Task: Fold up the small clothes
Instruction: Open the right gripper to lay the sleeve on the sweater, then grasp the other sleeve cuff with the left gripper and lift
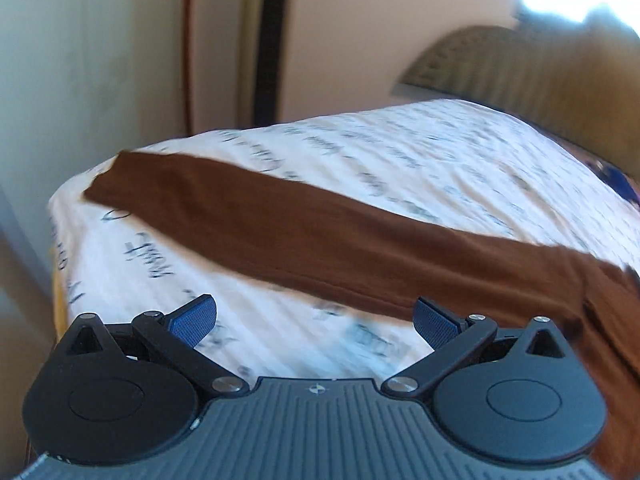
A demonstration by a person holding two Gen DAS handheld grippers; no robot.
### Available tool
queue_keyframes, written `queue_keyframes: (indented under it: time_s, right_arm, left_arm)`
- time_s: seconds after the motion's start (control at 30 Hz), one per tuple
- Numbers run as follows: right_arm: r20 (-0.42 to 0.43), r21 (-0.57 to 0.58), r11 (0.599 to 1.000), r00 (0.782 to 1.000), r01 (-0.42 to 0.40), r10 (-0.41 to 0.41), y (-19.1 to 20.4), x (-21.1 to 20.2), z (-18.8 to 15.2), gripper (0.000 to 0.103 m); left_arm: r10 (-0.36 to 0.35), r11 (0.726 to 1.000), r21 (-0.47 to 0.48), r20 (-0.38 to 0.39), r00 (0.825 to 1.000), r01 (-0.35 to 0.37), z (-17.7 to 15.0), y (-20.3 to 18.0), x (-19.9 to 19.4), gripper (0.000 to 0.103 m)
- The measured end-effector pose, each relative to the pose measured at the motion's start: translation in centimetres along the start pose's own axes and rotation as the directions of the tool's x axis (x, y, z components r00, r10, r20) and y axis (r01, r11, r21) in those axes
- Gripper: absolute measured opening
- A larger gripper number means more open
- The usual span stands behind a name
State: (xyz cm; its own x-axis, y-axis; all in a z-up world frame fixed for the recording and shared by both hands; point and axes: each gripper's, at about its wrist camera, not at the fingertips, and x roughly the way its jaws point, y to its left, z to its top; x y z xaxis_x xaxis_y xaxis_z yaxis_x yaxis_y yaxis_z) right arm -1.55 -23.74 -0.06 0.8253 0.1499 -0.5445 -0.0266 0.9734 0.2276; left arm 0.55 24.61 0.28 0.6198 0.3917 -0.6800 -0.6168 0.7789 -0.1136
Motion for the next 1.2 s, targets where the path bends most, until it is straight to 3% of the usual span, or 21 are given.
queue_keyframes:
  time_s: [0.2,0.33,0.43,0.6,0.67,0.7,0.73,0.8,0.93,0.97,1.0,1.07,1.2]
  right_arm:
    - [0.033,-0.031,0.995,0.995,0.098,-0.097,-0.4,-0.4,-0.5,0.082]
    - [0.039,-0.003,0.993,0.992,0.119,-0.118,-1.3,-0.5,-1.0,0.082]
    - [0.029,0.039,0.995,0.995,0.096,-0.097,-2.0,-0.4,-1.2,0.083]
    - [0.029,0.087,0.989,0.993,0.115,-0.118,-3.0,-0.4,-1.4,0.083]
    - [0.03,0.119,0.987,0.993,0.106,-0.111,-3.5,-0.5,-1.3,0.083]
    - [0.029,0.137,0.986,0.994,0.1,-0.104,-3.7,-0.5,-1.3,0.083]
    - [0.029,0.152,0.984,0.995,0.093,-0.099,-3.9,-0.5,-1.2,0.083]
    - [0.027,0.17,0.981,0.995,0.089,-0.095,-4.1,-0.5,-1.2,0.083]
    - [0.02,0.169,0.981,0.994,0.099,-0.104,-4.0,-0.4,-1.3,0.083]
    - [0.017,0.169,0.981,0.994,0.099,-0.104,-3.9,-0.3,-1.3,0.083]
    - [0.014,0.168,0.981,0.995,0.099,-0.102,-3.9,-0.3,-1.3,0.083]
    - [0.009,0.163,0.981,0.995,0.1,-0.103,-3.8,-0.2,-1.4,0.083]
    - [0.0,0.157,0.982,0.994,0.108,-0.109,-3.8,0.0,-1.4,0.083]
  left_arm:
    - [-0.011,0.987,-0.163,-0.031,0.999,0.006,1.7,5.0,0.8,0.103]
    - [-0.094,0.941,-0.326,0.001,0.996,0.09,2.5,8.6,1.7,0.103]
    - [-0.186,0.853,-0.483,0.074,0.98,0.198,2.6,11.7,2.3,0.103]
    - [-0.262,0.619,-0.703,0.236,0.936,0.351,2.4,16.3,3.5,0.102]
    - [-0.255,0.557,-0.741,0.278,0.926,0.376,2.6,17.4,3.6,0.099]
    - [-0.246,0.543,-0.748,0.294,0.924,0.383,2.8,17.8,3.7,0.092]
    - [-0.234,0.543,-0.749,0.299,0.925,0.38,3.0,17.9,3.7,0.086]
    - [-0.224,0.555,-0.745,0.294,0.929,0.369,3.7,18.0,4.2,0.06]
    - [-0.227,0.56,-0.749,0.274,0.935,0.355,4.4,17.5,6.2,0.028]
    - [-0.234,0.567,-0.743,0.269,0.934,0.356,4.6,17.4,6.6,0.011]
    - [-0.24,0.584,-0.73,0.26,0.935,0.353,4.7,17.2,6.7,0.004]
    - [-0.219,0.636,-0.696,0.249,0.943,0.332,5.2,16.4,6.4,0.004]
    - [-0.107,0.773,-0.587,0.254,0.961,0.241,6.6,14.0,4.4,0.004]
